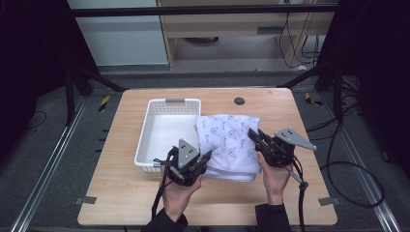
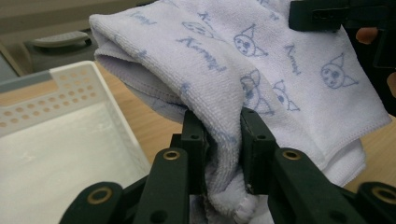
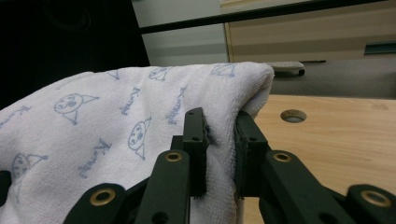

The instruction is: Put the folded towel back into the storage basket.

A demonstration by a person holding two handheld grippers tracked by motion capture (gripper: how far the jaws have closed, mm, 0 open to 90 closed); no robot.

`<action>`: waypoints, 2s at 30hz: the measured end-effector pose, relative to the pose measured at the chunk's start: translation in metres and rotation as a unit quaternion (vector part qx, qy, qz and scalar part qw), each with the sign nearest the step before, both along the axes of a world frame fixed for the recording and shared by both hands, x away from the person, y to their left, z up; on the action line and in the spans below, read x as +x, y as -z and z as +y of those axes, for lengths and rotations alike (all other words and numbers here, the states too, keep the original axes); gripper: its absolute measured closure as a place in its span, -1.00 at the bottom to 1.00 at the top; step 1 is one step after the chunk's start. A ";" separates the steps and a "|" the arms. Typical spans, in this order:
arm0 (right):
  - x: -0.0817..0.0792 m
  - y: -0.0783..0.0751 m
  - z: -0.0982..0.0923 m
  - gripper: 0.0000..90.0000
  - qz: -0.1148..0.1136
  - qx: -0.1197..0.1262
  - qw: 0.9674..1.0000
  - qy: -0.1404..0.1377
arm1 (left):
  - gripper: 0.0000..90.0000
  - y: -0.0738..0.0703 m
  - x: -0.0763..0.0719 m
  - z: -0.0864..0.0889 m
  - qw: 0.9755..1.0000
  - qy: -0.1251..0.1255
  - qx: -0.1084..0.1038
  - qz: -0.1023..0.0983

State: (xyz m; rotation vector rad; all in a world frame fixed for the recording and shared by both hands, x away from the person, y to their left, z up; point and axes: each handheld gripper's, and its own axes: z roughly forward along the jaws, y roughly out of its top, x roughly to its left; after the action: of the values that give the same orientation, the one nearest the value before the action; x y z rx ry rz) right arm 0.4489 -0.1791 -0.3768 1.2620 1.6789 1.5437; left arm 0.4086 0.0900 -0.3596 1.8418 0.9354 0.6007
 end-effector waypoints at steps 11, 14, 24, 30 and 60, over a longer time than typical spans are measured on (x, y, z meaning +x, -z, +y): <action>0.008 -0.017 0.027 0.73 -0.018 -0.008 1.000 -0.001 | 0.63 -0.012 0.008 0.026 1.000 -0.009 -0.018 -0.011; 0.011 -0.020 0.033 0.73 -0.017 -0.011 1.000 -0.003 | 0.63 -0.013 0.008 0.031 1.000 -0.015 -0.015 -0.013; 0.018 -0.031 0.054 0.72 -0.027 -0.016 0.999 -0.012 | 0.63 -0.020 0.011 0.050 0.999 -0.027 -0.026 -0.017; 0.024 -0.035 0.068 0.72 -0.027 -0.021 0.999 -0.014 | 0.62 -0.022 0.013 0.062 0.999 -0.037 -0.028 -0.019; 0.059 -0.042 0.151 0.72 -0.028 -0.037 0.998 -0.052 | 0.62 -0.019 0.032 0.134 0.994 -0.101 -0.033 -0.019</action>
State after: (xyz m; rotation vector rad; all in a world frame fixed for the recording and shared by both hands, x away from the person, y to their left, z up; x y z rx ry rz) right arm 0.5082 -0.0286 -0.3348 1.1001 1.7730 1.5460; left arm 0.4406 0.2244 -0.3409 1.6825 1.1114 0.7179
